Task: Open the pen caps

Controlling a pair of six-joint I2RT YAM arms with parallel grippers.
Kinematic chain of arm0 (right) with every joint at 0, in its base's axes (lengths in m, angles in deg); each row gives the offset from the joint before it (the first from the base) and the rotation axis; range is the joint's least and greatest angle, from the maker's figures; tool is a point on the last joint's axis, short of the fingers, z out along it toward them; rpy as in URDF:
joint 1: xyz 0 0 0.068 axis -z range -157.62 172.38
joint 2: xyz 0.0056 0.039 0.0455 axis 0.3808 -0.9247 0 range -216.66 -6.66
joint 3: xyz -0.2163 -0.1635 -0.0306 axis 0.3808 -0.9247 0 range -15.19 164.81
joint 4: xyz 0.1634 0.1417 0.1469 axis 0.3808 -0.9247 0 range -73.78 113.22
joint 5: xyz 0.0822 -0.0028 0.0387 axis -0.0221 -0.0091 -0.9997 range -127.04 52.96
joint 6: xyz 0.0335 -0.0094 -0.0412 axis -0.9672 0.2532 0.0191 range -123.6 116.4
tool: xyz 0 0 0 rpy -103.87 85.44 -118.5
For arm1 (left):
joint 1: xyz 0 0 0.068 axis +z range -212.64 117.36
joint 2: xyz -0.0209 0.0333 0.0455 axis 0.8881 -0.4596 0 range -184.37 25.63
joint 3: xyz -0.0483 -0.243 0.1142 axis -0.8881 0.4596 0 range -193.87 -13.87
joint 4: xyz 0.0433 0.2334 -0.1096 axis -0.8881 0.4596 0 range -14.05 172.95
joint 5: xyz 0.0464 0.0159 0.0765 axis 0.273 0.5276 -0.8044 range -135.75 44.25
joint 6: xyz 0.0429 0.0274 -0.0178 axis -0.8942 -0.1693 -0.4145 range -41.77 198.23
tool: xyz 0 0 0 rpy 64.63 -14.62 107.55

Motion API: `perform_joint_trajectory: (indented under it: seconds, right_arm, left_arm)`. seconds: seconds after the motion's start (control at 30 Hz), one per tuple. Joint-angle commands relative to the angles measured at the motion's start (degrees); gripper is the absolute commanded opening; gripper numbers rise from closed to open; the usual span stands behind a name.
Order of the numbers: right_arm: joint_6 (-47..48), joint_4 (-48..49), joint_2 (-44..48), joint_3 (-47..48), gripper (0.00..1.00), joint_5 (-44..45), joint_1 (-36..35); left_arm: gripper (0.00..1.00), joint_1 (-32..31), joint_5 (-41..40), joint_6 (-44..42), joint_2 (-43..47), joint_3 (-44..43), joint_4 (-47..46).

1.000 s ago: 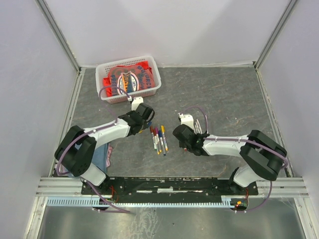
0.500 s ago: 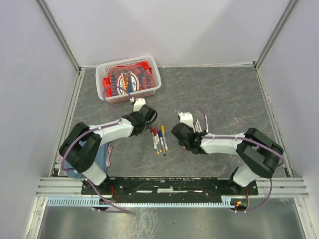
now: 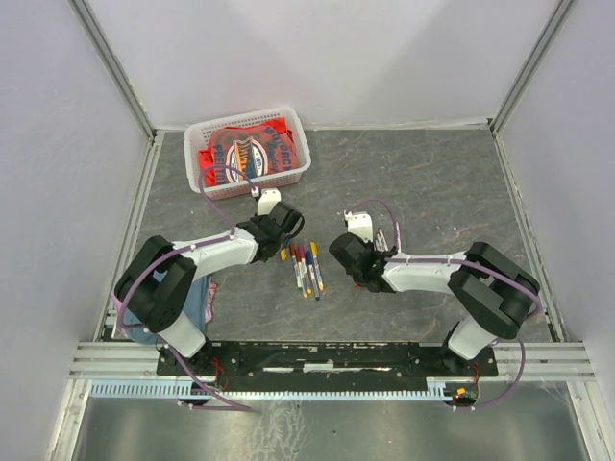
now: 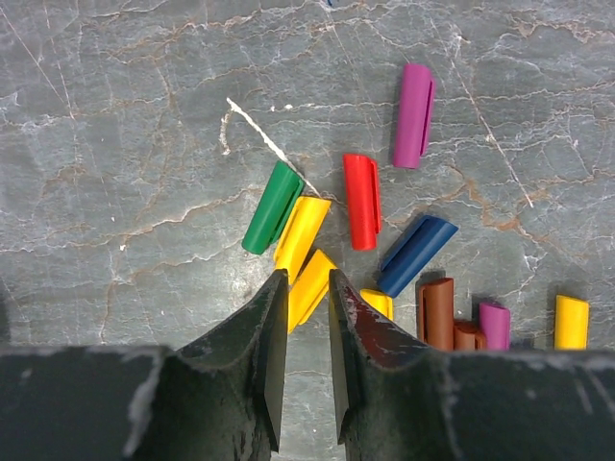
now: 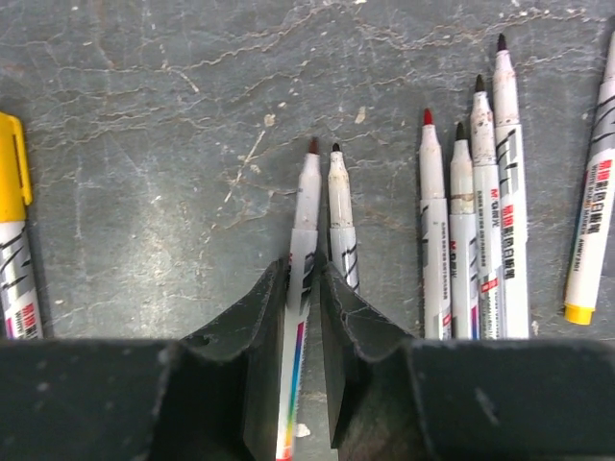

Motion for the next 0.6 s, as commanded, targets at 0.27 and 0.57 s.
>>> perform_joint_trajectory:
  seconds: [0.27, 0.57]
  right_arm:
    - [2.43, -5.82, -1.46, 0.29, 0.27, 2.86, 2.68]
    - [4.70, -7.00, 3.01, 1.42, 0.31, 1.64, 2.77]
  left_arm:
    - [0.30, -0.37, -3.52, -1.07, 1.71, -2.00, -0.50]
    - [0.31, -0.37, -3.88, -1.26, 4.63, -1.79, -0.50]
